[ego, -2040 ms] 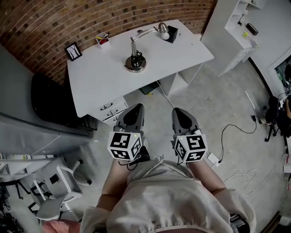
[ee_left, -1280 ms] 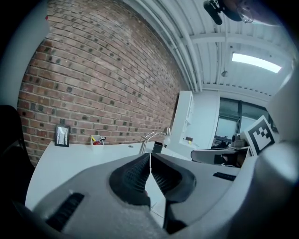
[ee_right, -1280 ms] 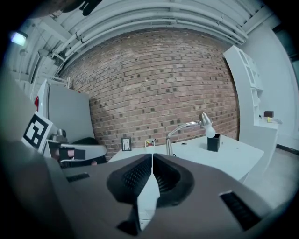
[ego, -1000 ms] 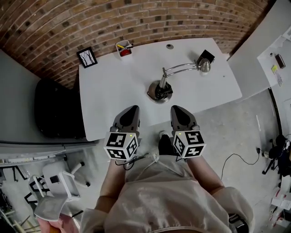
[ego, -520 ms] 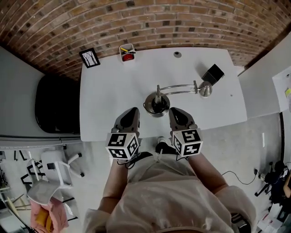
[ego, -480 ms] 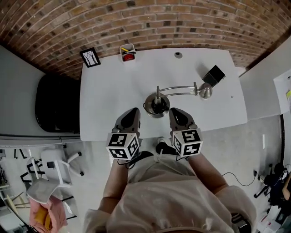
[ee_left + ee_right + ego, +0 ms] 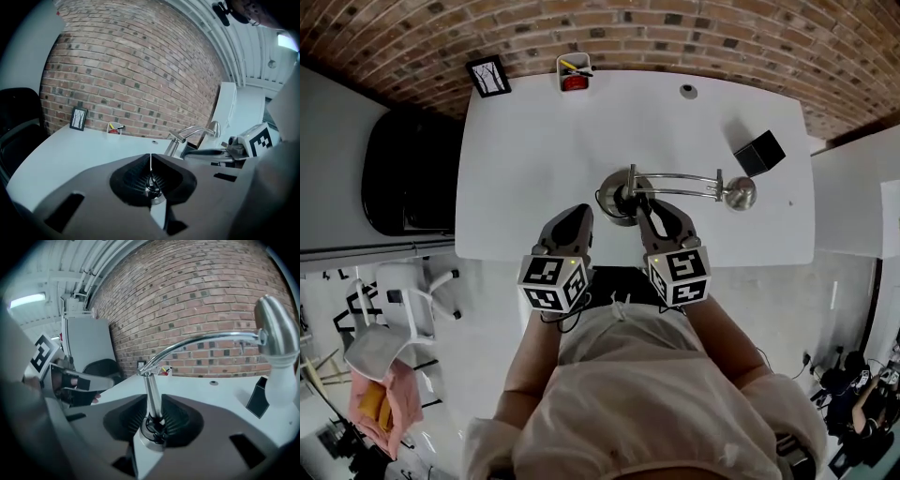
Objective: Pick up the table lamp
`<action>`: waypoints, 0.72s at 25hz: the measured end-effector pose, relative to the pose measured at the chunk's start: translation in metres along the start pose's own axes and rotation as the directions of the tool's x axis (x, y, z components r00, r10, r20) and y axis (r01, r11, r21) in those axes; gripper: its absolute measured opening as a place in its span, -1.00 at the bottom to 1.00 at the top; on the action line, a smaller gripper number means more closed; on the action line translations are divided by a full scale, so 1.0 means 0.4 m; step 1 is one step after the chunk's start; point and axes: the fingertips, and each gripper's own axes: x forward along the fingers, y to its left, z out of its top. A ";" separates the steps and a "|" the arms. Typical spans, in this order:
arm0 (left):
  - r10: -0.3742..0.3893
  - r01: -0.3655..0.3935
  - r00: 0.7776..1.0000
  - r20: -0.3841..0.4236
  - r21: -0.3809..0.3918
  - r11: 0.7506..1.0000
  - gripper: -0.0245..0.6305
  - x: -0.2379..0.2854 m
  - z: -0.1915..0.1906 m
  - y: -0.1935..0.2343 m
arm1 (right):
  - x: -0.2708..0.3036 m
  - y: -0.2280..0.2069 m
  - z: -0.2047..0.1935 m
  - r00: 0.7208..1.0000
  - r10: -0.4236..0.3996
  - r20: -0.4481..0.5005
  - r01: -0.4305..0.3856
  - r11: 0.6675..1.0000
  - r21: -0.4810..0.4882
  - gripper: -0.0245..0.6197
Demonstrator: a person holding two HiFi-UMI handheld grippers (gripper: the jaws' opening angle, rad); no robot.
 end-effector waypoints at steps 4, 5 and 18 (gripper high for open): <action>-0.007 0.007 1.000 -0.026 -0.004 1.000 -0.86 0.020 -0.018 0.024 | 0.056 0.014 0.001 1.000 0.019 0.001 -0.019 0.998 -0.058 -0.41; -0.012 0.012 0.999 -0.033 -0.011 1.000 -0.86 0.026 -0.023 0.030 | 0.067 0.015 0.001 1.000 0.017 0.006 -0.017 0.998 -0.059 -0.35; 0.003 -0.014 0.992 -0.124 -0.090 0.996 -0.86 0.052 -0.119 0.133 | 0.188 0.022 0.068 0.995 0.000 0.097 0.007 0.998 -0.070 -0.22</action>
